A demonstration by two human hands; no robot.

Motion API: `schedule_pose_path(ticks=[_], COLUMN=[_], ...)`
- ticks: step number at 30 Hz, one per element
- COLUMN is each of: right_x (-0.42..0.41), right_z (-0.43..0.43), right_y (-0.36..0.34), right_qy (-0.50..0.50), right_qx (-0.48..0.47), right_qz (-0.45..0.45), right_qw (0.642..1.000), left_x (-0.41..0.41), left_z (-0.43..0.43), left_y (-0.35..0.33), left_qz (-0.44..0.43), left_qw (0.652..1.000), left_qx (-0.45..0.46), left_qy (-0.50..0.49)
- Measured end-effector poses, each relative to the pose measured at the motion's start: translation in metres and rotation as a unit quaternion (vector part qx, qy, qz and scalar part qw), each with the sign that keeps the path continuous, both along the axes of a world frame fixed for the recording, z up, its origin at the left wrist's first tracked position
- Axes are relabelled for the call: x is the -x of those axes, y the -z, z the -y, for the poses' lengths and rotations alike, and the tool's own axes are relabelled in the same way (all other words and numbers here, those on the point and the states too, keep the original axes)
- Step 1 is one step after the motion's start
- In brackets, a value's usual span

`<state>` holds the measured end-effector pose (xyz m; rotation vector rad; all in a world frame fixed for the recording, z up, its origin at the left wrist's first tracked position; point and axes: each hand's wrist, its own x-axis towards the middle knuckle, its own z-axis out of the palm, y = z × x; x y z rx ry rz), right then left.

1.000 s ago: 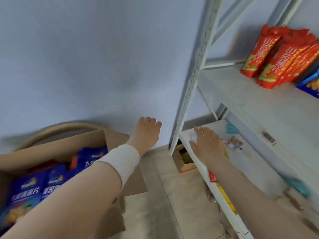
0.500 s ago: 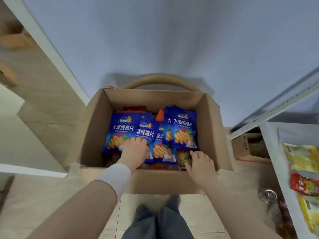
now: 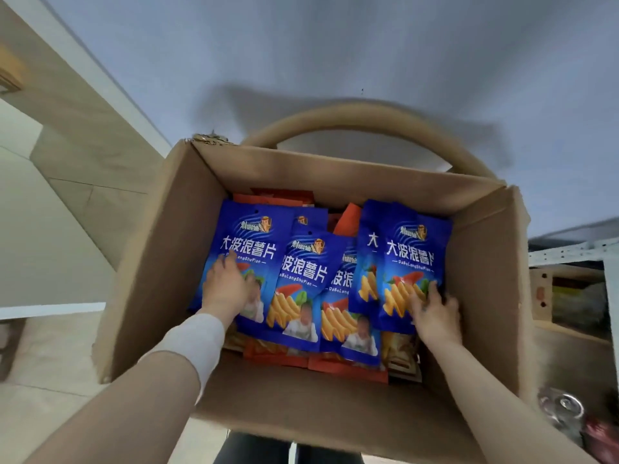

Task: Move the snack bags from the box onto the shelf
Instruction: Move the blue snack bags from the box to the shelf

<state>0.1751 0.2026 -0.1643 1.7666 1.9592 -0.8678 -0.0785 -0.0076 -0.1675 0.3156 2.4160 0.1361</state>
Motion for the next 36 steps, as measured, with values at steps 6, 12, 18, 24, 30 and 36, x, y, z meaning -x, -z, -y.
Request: schedule_pose_path(ticks=[6, 12, 18, 24, 30, 36], right_x=[0.023, 0.027, 0.037, 0.038, 0.019, 0.008], right_z=[0.019, 0.043, 0.029, 0.027, 0.036, 0.063], right_y=[0.025, 0.021, 0.035, 0.026, 0.017, -0.014], right_qy=[0.062, 0.129, 0.277, 0.376, 0.399, 0.453], right_qx=[-0.045, -0.045, -0.002, 0.053, 0.181, 0.254], right_qz=[-0.07, -0.14, -0.141, -0.18, -0.289, -0.326], right_qw=[0.995, 0.981, 0.95, 0.908, 0.851, 0.79], left_x=[-0.007, -0.004, 0.025, 0.028, 0.022, 0.009], left_z=[-0.002, 0.005, 0.011, 0.012, 0.019, 0.039], left_y=[0.027, 0.024, 0.035, 0.028, 0.009, -0.028], left_qz=[-0.064, -0.039, 0.064, 0.066, 0.162, 0.162], left_qw=[0.997, 0.996, 0.991, 0.988, 0.962, 0.941], left_qx=[-0.024, -0.062, -0.045, -0.052, -0.151, -0.249], left_qy=[0.032, -0.054, -0.107, -0.133, -0.162, -0.165])
